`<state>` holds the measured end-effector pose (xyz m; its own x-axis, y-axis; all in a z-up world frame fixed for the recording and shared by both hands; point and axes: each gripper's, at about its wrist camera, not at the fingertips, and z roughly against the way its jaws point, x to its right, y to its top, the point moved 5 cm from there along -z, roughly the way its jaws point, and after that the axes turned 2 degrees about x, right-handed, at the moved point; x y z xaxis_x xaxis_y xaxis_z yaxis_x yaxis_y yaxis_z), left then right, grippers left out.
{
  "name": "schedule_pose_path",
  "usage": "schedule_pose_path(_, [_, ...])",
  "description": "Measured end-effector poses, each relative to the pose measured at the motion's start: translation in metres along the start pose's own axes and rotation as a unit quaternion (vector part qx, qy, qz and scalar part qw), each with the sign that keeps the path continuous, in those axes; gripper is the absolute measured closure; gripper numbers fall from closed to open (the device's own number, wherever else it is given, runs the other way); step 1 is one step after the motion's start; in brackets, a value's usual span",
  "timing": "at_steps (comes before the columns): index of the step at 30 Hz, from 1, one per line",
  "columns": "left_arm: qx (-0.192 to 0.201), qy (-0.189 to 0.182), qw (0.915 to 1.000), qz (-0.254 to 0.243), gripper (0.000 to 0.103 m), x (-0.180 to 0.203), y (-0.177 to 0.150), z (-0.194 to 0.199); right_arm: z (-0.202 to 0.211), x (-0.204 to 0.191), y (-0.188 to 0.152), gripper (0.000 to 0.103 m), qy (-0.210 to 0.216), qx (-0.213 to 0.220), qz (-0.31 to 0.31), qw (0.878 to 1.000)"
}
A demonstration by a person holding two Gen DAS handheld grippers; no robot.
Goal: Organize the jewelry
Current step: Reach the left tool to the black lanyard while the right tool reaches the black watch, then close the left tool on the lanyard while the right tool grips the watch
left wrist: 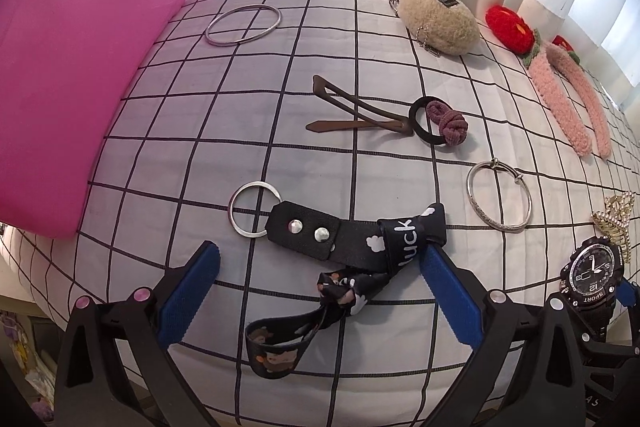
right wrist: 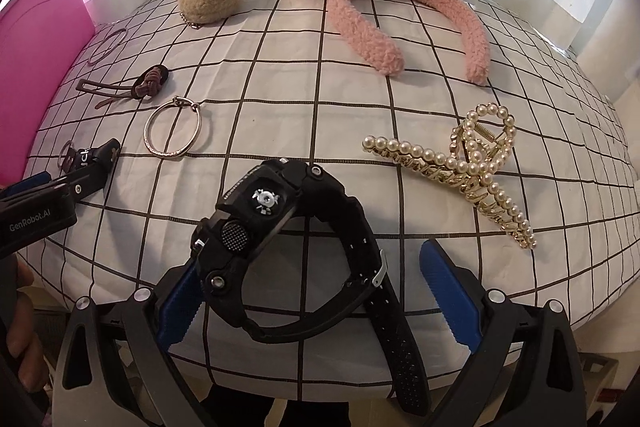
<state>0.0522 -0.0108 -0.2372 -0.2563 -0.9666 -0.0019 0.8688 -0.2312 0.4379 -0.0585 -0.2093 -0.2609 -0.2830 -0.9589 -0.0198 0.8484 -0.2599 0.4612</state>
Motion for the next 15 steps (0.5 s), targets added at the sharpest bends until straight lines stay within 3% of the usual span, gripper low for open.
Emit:
schedule_pose_path(4, [0.009, 0.001, 1.0, 0.004, 0.005, 0.001, 0.0, 0.002, 0.0, -0.003, -0.002, 0.008, 0.002, 0.018, 0.005, 1.0])
schedule_pose_path(9, [0.015, -0.002, 0.9999, 0.003, 0.007, 0.004, -0.002, 0.004, 0.002, 0.0, 0.004, 0.009, 0.008, 0.006, 0.009, 1.0])
schedule_pose_path(11, [0.018, -0.005, 0.9998, -0.001, 0.015, 0.006, -0.002, 0.006, 0.003, 0.0, 0.004, 0.011, 0.013, 0.01, 0.014, 1.0])
schedule_pose_path(13, [0.022, -0.009, 0.9997, -0.007, 0.024, 0.009, -0.002, 0.01, 0.007, -0.004, 0.004, 0.026, 0.019, 0.02, 0.026, 0.999])
schedule_pose_path(15, [0.025, -0.011, 0.9996, -0.01, 0.034, 0.01, -0.004, 0.014, 0.008, -0.006, 0.004, 0.03, 0.022, 0.023, 0.034, 0.999])
